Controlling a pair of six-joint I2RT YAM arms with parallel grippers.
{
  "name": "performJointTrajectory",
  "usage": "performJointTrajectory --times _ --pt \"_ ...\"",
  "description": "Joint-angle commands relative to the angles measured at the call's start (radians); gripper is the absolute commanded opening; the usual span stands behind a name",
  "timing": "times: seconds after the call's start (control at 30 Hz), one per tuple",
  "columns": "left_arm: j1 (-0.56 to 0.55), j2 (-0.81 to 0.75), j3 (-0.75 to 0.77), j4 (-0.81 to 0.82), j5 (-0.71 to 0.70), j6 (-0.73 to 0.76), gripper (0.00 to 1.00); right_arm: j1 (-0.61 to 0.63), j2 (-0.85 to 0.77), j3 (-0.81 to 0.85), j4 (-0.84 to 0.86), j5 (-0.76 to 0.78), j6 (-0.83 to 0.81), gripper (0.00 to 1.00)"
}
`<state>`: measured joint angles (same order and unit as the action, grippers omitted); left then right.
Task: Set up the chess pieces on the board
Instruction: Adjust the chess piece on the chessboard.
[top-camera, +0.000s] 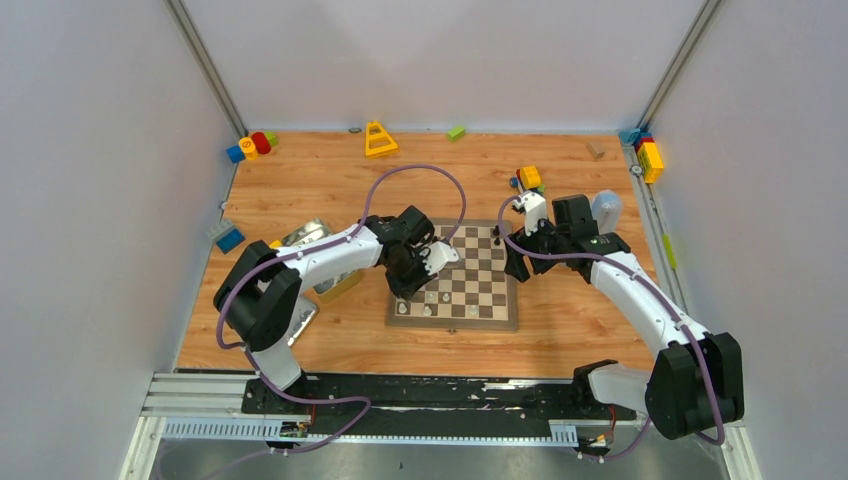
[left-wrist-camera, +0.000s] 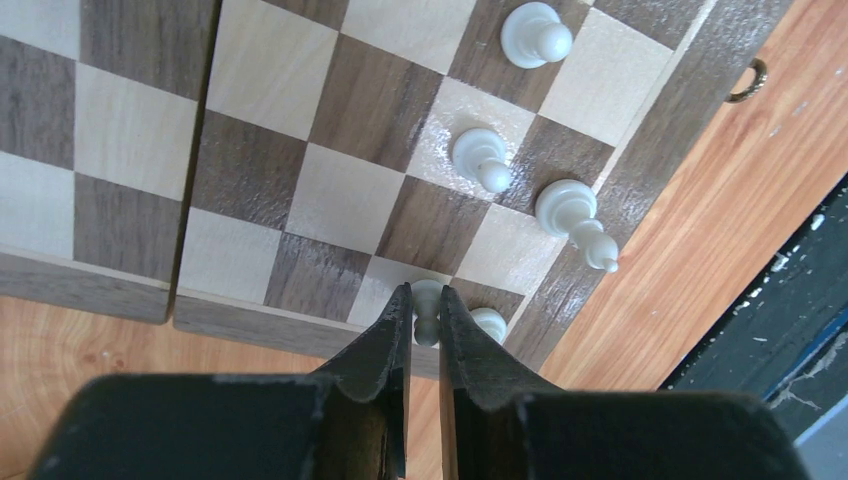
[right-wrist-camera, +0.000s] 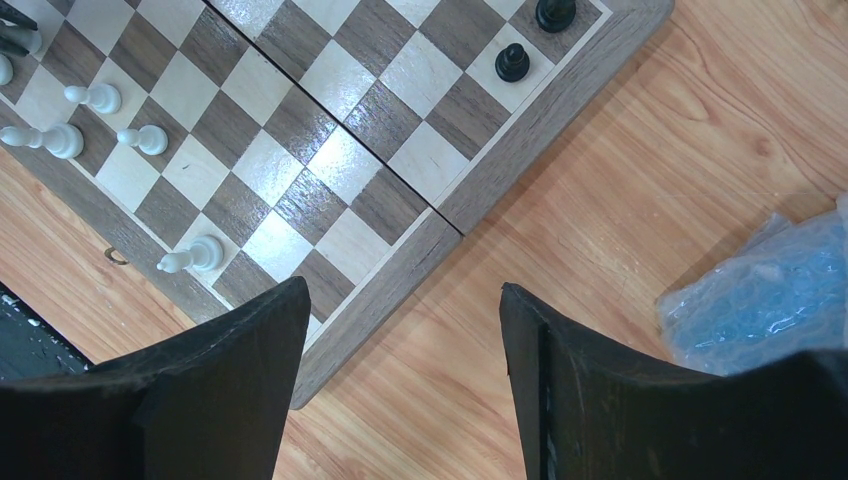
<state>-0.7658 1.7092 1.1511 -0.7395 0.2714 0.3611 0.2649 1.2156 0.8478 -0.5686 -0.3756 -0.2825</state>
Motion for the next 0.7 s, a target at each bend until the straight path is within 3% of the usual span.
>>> performJointTrajectory --times 0.0,0.33,0.67 --pt "-0.004 -0.024 0.004 0.022 -0.078 0.003 0.16 -0.005 -0.025 -0.007 0.024 -0.018 -0.012 0.71" --pt "-0.004 -0.031 -0.009 0.020 -0.093 0.005 0.19 -0.006 -0.015 -0.008 0.018 -0.023 -0.015 0.71" --pt "-0.004 -0.037 -0.009 0.008 -0.053 0.008 0.35 -0.006 -0.008 -0.006 0.017 -0.024 -0.018 0.72"
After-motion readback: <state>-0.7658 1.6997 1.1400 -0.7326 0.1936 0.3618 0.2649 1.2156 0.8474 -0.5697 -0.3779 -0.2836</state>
